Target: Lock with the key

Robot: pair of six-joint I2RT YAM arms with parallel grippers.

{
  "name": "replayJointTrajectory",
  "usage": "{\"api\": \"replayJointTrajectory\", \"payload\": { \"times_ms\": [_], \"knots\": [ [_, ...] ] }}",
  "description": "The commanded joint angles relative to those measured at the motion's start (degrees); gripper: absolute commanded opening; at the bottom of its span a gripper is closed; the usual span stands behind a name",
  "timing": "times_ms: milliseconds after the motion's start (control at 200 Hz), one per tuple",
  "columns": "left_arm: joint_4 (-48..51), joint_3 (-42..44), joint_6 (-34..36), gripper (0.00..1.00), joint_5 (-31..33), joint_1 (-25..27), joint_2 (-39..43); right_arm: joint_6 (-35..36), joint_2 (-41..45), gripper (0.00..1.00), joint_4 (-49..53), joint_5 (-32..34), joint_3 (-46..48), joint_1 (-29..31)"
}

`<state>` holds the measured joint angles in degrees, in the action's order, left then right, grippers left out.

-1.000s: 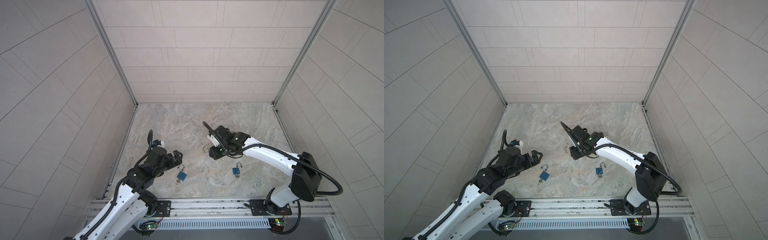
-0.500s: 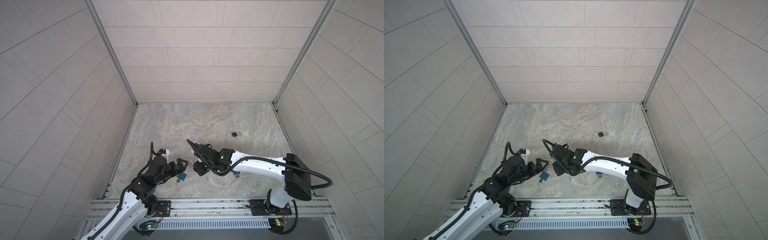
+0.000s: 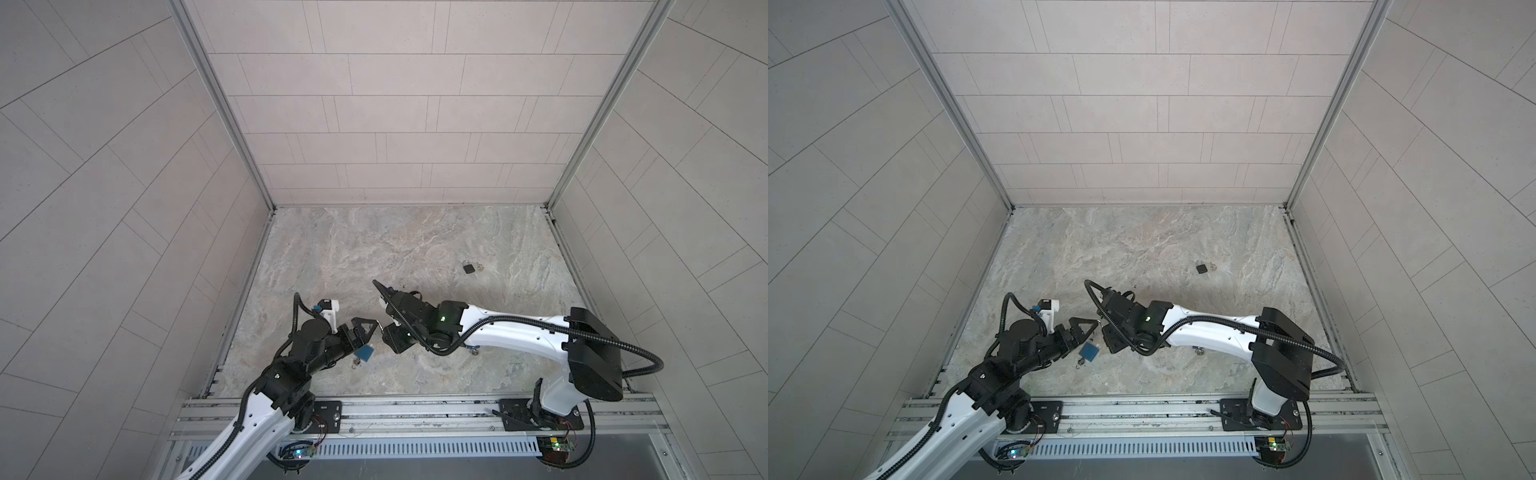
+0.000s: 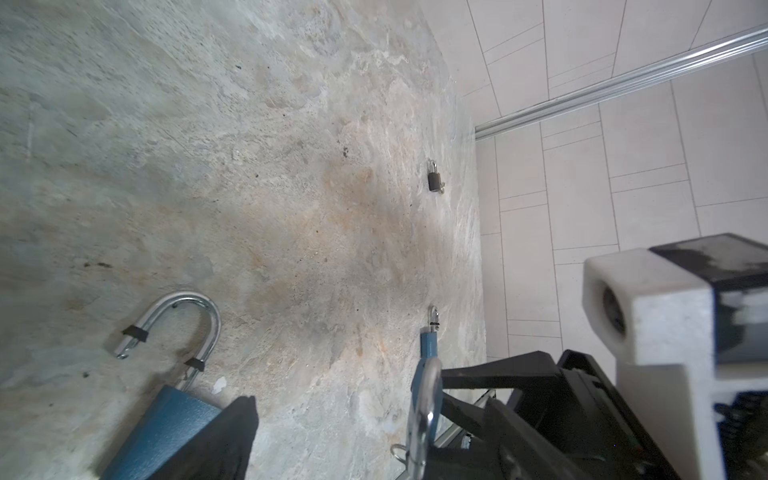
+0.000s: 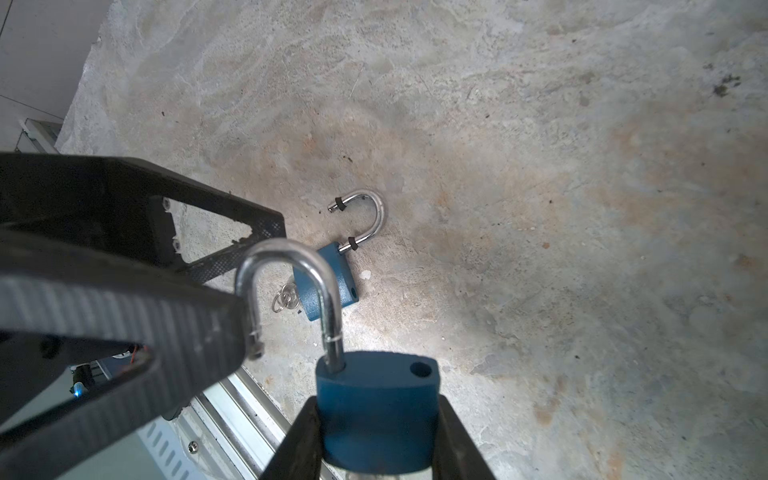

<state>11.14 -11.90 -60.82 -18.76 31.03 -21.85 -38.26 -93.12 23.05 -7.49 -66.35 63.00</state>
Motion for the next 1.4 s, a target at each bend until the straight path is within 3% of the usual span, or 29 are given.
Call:
{"api": "replayJointTrajectory", "payload": {
  "times_ms": [0,425,876,1391],
  "knots": [
    [-0.96,-0.29,-0.37,0.83,0.09,-0.18,1.08,-0.59,0.22,0.00,-1.95,0.11,-0.18,0.53],
    [-3.05,-4.23,3.40,0.59,-0.87,-0.18,-5.22,-0.07,0.93,0.00,-1.92,-0.35,-0.19,0.73],
    [-4.09,-6.29,4.77,0.40,-1.29,-0.19,-7.97,-0.01,1.16,0.00,-1.69,-0.36,-0.15,0.81],
    [-6.61,-6.71,4.87,0.31,-3.74,-0.18,-11.20,0.05,1.63,0.00,-1.78,-0.29,-0.19,0.81]
  ]
}}
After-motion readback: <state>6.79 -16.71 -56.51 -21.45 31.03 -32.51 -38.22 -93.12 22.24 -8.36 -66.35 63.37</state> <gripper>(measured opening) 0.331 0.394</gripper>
